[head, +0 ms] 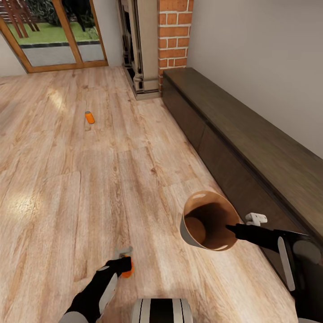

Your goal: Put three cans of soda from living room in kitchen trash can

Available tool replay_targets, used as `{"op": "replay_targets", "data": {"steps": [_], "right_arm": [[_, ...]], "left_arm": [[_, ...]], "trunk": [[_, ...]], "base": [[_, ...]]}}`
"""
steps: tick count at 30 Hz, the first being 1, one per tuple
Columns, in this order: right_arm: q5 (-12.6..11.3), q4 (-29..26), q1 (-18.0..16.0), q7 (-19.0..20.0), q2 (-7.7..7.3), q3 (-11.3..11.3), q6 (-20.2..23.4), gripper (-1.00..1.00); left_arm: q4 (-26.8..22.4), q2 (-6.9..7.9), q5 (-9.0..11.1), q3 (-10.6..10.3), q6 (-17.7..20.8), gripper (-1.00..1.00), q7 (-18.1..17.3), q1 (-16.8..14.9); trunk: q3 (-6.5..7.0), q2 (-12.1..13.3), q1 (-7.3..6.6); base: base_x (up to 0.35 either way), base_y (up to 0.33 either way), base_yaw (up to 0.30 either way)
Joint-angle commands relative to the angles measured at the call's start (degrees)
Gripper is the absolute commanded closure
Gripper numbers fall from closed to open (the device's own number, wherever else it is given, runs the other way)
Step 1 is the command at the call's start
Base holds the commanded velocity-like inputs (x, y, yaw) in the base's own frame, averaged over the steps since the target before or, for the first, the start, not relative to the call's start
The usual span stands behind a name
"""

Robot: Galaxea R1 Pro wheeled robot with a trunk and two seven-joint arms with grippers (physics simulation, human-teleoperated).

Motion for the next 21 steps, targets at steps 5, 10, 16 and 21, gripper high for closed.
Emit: {"op": "replay_targets", "data": {"steps": [5, 10, 16, 21], "right_arm": [[-1.8, 0.0, 0.0, 0.1, -0.07, 0.0, 0.5, 1.0], [-1.7, 0.0, 0.0, 0.1, -0.01, 0.0, 0.5, 1.0], [-1.6, -0.1, 0.0, -0.2, -0.19, 0.0, -0.1, 1.0], [0.1, 0.0, 0.0, -1.1, 0.15, 0.1, -0.8, 1.0]], "left_arm": [[-24.6, -0.67, -0.2, -0.5, 18.6, 1.0, -0.1, 0.6], [-45.5, -0.55, -0.2, -1.0, 33.6, 1.0, -0.5, 6.1], [-48.9, -0.41, -0.2, -5.2, 38.9, 1.0, -5.8, 6.8], [-50.1, -0.31, -0.2, -6.5, 44.3, 1.0, -14.1, 6.9]], "trunk": [[0.0, 0.0, 0.0], [0.0, 0.0, 0.0], [0.0, 0.0, 0.0], [0.0, 0.0, 0.0]], "base": [[0.0, 0.0, 0.0], [0.0, 0.0, 0.0], [0.0, 0.0, 0.0], [0.0, 0.0, 0.0]]}}
